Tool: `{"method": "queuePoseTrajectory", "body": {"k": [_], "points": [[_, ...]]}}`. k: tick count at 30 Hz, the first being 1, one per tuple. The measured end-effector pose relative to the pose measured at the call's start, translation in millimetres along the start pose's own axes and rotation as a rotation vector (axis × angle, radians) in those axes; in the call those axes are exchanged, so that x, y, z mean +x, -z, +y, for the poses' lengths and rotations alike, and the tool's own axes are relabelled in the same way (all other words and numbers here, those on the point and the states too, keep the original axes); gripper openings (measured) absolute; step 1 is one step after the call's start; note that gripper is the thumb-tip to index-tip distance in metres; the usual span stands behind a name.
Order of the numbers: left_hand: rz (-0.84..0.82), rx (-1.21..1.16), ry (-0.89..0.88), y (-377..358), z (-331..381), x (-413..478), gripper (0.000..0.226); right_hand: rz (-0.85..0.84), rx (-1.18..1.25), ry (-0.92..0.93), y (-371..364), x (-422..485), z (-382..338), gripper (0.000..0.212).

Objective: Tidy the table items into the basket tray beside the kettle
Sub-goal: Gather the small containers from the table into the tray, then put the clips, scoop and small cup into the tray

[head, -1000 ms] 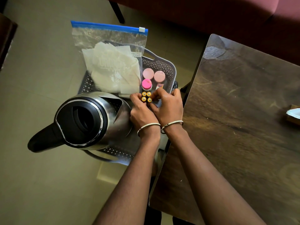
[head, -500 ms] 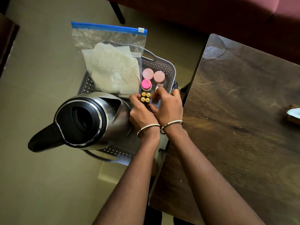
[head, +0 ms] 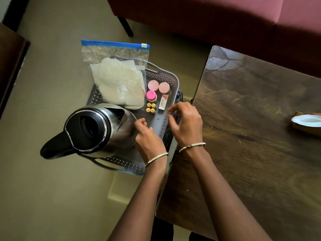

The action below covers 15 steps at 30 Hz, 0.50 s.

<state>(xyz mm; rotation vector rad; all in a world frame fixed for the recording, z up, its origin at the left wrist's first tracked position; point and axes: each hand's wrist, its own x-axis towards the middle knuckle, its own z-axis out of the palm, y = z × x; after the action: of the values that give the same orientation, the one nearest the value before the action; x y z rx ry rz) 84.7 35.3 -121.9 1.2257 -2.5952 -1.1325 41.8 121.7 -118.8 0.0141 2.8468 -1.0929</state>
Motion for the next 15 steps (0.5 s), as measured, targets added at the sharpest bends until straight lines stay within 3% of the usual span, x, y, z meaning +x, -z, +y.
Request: {"method": "queuePoseTrajectory", "body": {"k": [7, 15], "points": [[-0.009, -0.024, -0.205, 22, 7, -49, 0.012, 0.078, 0.204, -0.103, 43, -46, 30, 0.003], [-0.193, -0.078, -0.307, -22, 21, -164, 0.009, 0.107, 0.274, -0.221, 114, -132, 120, 0.006]]}}
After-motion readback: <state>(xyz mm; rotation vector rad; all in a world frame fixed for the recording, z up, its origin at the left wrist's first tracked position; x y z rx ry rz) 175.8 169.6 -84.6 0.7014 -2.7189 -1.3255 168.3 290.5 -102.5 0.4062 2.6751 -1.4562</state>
